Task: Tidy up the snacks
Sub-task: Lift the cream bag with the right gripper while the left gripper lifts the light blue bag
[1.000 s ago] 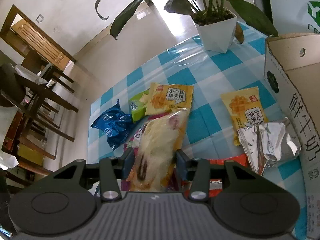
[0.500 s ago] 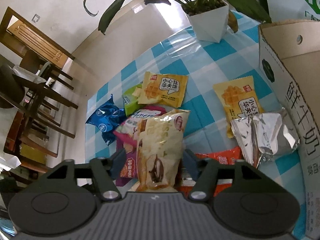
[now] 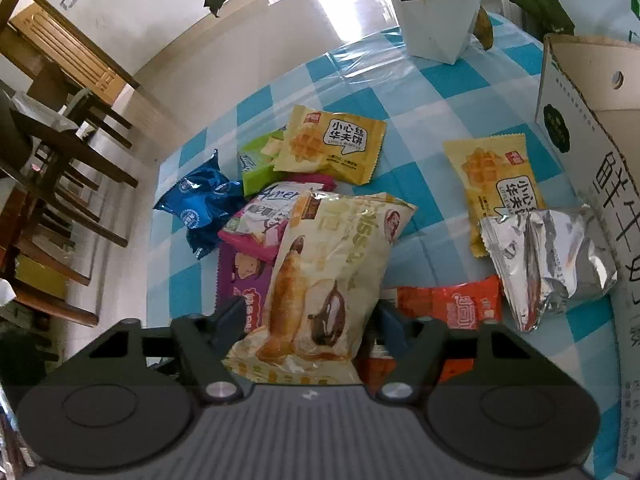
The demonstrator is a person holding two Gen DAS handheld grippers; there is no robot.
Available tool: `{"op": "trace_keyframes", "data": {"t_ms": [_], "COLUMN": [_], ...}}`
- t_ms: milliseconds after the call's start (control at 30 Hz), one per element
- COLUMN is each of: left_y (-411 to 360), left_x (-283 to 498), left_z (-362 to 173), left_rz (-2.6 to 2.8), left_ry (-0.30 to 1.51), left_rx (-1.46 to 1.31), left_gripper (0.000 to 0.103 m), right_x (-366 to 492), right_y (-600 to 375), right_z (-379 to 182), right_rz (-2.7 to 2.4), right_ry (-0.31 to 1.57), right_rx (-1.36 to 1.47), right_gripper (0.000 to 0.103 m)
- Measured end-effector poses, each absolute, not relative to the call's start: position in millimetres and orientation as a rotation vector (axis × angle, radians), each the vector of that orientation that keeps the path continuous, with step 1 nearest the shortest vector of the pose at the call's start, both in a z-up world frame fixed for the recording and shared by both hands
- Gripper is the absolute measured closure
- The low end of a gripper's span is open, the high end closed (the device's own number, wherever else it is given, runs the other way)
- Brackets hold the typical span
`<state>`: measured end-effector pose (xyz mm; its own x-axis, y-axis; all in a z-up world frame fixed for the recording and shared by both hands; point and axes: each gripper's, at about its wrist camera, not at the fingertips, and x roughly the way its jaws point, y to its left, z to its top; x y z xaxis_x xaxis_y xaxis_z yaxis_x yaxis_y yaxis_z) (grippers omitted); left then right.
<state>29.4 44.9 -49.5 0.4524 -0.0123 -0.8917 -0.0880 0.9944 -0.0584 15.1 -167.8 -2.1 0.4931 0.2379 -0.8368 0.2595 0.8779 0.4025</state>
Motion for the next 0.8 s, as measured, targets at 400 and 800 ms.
{"op": "trace_keyframes", "data": {"t_ms": [400,800], "left_y": [62,67], "left_x": [22,22], "left_z": [-28,-38], "left_rz": [-0.032,-0.031], "left_ry": [1.057,1.086], "left_rx": [-0.201,-0.172], "left_gripper": [0.065,0.032], "right_x": [10,9], "right_y": [-174,-177], "right_z": [10,11], "right_rz": [-0.015,-0.007], "right_ry": [1.028,1.022], "right_rx": [0.548,0.554], "right_gripper": [0.053,0.053]}}
